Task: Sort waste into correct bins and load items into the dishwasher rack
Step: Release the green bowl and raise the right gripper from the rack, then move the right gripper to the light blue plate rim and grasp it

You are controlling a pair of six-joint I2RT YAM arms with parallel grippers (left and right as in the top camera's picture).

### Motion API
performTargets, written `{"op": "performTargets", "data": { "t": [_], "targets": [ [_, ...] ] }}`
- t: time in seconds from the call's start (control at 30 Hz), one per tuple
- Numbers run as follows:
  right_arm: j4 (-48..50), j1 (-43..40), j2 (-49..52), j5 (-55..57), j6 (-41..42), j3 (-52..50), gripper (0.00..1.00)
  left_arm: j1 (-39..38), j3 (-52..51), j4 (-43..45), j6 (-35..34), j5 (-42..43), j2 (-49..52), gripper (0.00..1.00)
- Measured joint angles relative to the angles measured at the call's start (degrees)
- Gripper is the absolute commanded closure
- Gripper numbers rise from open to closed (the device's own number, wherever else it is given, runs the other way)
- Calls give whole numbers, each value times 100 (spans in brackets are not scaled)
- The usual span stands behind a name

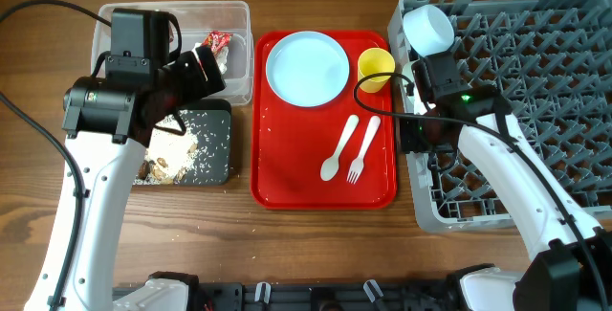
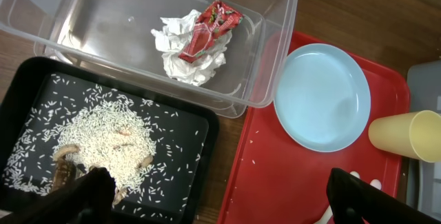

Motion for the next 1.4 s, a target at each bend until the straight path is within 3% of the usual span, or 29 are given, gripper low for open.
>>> {"op": "performTargets", "data": {
  "t": [0.4,0.6,0.83,1.03,1.27,1.4],
  "targets": [
    [48,0,-26,-2,0,33,47,0,0,0,0,0,0,0],
    [-149,0,-544,-120,13,678,48,0,0,0,0,2,0,0],
    [715,118,-1088,-691,570,1045,48,0,0,-2,0,2,0,0],
    [1421,986,-643,-278,1799,975,44,0,0,0,0,0,0,0],
    [1611,2063,632,1392,4505,927,46,0,0,-2,0,0,0,0],
    [2017,2269,1298,1764,5342,916,47,0,0,0,0,2,0,0]
  ]
}}
